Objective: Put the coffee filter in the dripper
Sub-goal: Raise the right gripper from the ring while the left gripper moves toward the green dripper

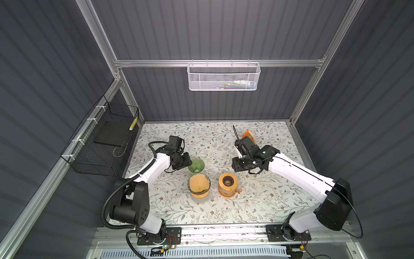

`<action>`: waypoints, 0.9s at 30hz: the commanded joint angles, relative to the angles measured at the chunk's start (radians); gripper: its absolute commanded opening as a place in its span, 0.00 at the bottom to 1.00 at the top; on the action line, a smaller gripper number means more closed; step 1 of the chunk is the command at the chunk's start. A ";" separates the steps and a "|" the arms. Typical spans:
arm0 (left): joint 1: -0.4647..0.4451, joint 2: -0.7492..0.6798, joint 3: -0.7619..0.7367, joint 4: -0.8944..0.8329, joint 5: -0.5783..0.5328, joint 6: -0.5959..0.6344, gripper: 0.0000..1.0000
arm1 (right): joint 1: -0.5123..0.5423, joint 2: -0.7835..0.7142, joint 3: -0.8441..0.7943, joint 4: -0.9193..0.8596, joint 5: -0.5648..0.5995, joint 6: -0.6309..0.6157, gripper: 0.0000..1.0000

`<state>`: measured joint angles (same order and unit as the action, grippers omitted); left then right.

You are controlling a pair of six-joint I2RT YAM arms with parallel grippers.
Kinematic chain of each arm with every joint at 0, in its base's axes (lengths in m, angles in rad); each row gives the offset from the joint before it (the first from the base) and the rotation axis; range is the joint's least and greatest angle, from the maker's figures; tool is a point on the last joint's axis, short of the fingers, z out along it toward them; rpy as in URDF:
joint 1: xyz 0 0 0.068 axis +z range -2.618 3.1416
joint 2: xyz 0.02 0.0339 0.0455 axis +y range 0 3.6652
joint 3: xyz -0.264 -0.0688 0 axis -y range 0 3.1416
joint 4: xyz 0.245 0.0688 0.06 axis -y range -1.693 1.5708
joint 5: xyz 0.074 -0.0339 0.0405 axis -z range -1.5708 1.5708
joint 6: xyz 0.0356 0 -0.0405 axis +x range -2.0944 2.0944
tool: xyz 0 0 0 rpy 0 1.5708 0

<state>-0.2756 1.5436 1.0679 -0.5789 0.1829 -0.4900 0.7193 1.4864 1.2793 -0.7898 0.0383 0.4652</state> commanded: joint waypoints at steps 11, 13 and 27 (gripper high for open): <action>-0.009 0.102 0.002 0.022 0.023 -0.007 0.32 | -0.018 0.033 0.034 -0.026 -0.013 -0.035 0.48; -0.011 0.111 0.000 0.026 0.024 -0.007 0.27 | -0.019 0.036 0.037 -0.027 -0.015 -0.039 0.48; -0.013 0.120 0.020 0.010 0.023 -0.002 0.00 | -0.031 0.040 0.052 -0.024 -0.022 -0.048 0.48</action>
<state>-0.2829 1.6665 1.0721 -0.5301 0.2127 -0.5011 0.6930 1.5143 1.3109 -0.8005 0.0250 0.4278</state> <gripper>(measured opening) 0.081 0.479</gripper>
